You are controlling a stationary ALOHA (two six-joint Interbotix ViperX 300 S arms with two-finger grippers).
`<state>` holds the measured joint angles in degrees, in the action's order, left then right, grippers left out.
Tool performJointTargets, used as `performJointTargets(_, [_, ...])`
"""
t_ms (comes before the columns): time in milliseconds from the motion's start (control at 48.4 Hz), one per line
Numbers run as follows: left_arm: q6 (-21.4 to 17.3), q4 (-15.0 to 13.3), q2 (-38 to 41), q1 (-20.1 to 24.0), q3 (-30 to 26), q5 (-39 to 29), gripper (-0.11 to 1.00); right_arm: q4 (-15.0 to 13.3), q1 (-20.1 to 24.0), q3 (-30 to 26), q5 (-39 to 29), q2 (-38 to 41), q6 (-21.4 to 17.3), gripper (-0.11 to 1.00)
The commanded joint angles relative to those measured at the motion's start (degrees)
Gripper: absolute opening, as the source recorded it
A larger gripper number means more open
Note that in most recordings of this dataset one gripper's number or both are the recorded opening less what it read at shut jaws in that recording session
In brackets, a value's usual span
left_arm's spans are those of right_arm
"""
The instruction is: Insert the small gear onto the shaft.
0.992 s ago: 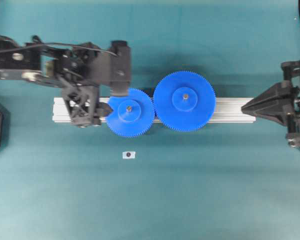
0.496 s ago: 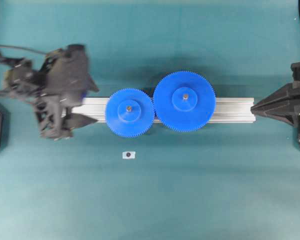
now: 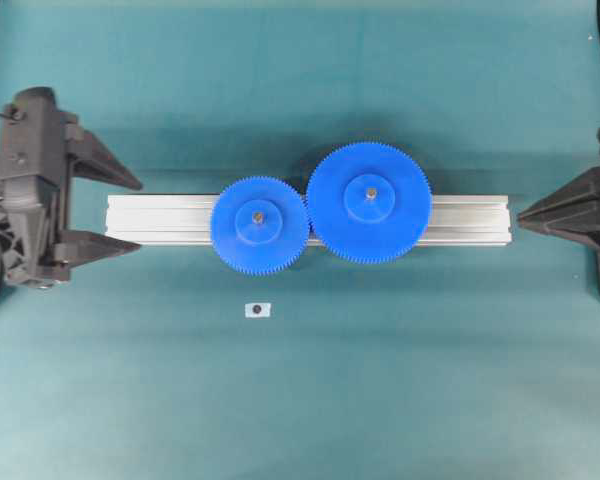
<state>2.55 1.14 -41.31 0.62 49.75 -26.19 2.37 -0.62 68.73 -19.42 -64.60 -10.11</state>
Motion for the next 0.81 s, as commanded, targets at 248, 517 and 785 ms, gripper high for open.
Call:
performJointTargets(248, [0.35, 0.09, -4.39, -1.41, 3.6, 5.98, 0.83, 0.09, 0.09, 1.76, 2.29, -0.97, -0.35, 0.11])
performJointTargets(517, [0.26, 0.09, -5.71, -1.41, 4.66, 6.06, 0.83, 0.0, 0.0, 4.31, 6.77, -1.58, -0.35, 0.11])
performJointTargets(785, [0.26, 0.09, -7.03, -1.41, 5.45, 6.15, 0.83, -0.09, 0.0, 5.19, 8.09, -2.2, -0.35, 0.11])
